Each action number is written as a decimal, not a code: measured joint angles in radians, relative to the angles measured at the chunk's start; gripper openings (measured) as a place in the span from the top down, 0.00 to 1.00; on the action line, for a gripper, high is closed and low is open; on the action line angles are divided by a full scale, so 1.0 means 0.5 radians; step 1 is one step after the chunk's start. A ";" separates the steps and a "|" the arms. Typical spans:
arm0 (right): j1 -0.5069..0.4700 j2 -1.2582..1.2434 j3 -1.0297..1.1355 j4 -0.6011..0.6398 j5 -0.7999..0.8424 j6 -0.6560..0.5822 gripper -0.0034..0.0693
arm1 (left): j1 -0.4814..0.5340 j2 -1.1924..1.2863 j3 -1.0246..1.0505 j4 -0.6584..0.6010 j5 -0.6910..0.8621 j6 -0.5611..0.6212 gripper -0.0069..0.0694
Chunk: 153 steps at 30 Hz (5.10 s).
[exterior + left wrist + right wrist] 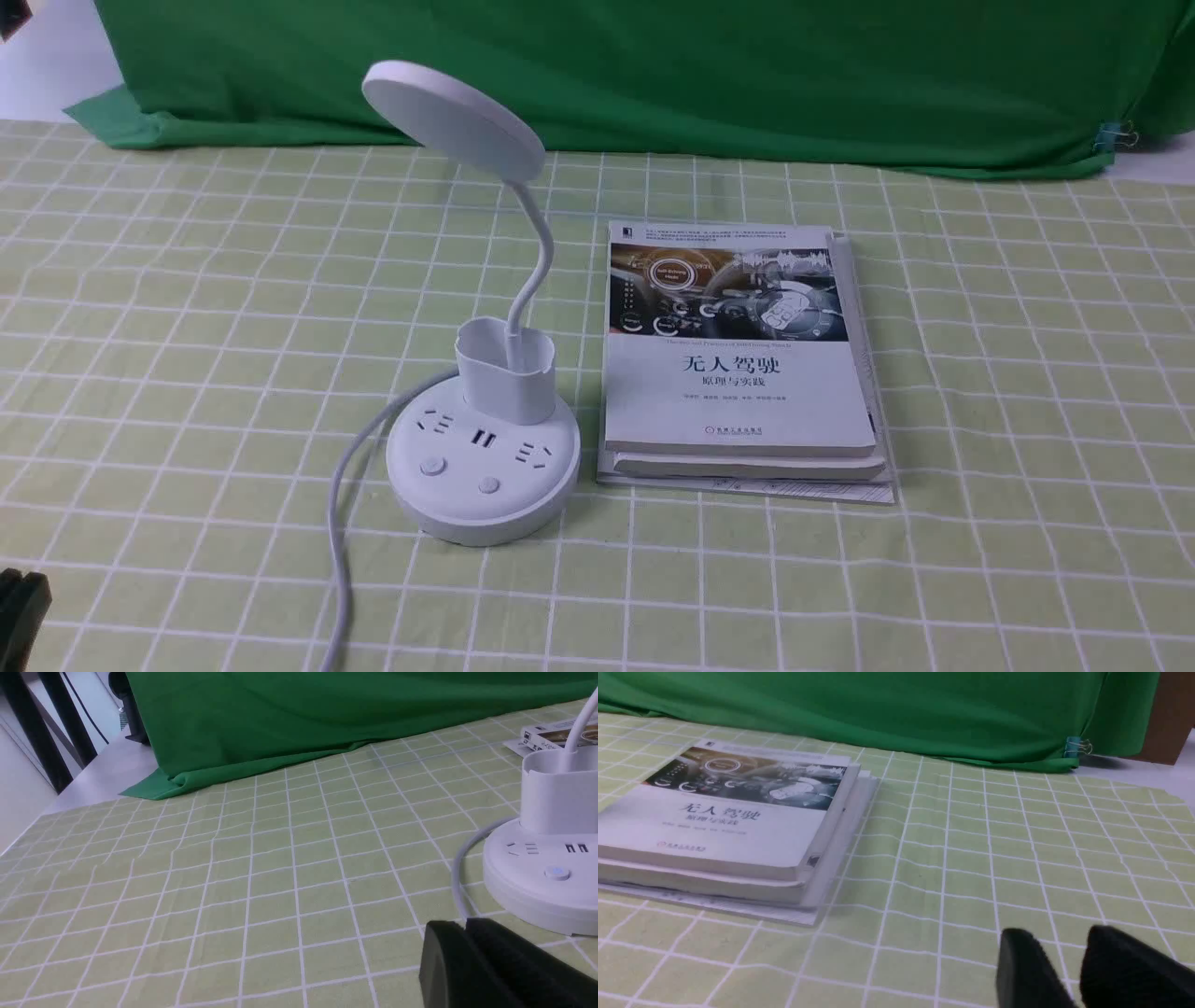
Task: Turn on the table lamp on the green coffee tablecloth with your hand.
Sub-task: 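Press the power button on the lamp base to turn the lamp on with the left gripper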
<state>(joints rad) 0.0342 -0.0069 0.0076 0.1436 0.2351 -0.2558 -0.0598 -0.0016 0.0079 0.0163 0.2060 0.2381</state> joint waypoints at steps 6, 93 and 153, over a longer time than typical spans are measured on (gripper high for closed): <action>0.000 0.000 0.000 0.000 0.000 0.000 0.62 | 0.000 0.000 0.000 0.000 0.000 0.000 0.88; 0.000 0.000 0.000 0.000 0.000 0.000 0.62 | 0.000 0.870 -1.151 0.039 0.251 -0.645 0.88; 0.000 0.000 0.000 0.000 0.000 0.000 0.62 | 0.000 1.633 -1.162 -0.109 0.522 -0.534 0.88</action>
<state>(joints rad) 0.0342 -0.0069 0.0076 0.1436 0.2351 -0.2558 -0.0598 0.8147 -0.5731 -0.0381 0.4672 -0.0289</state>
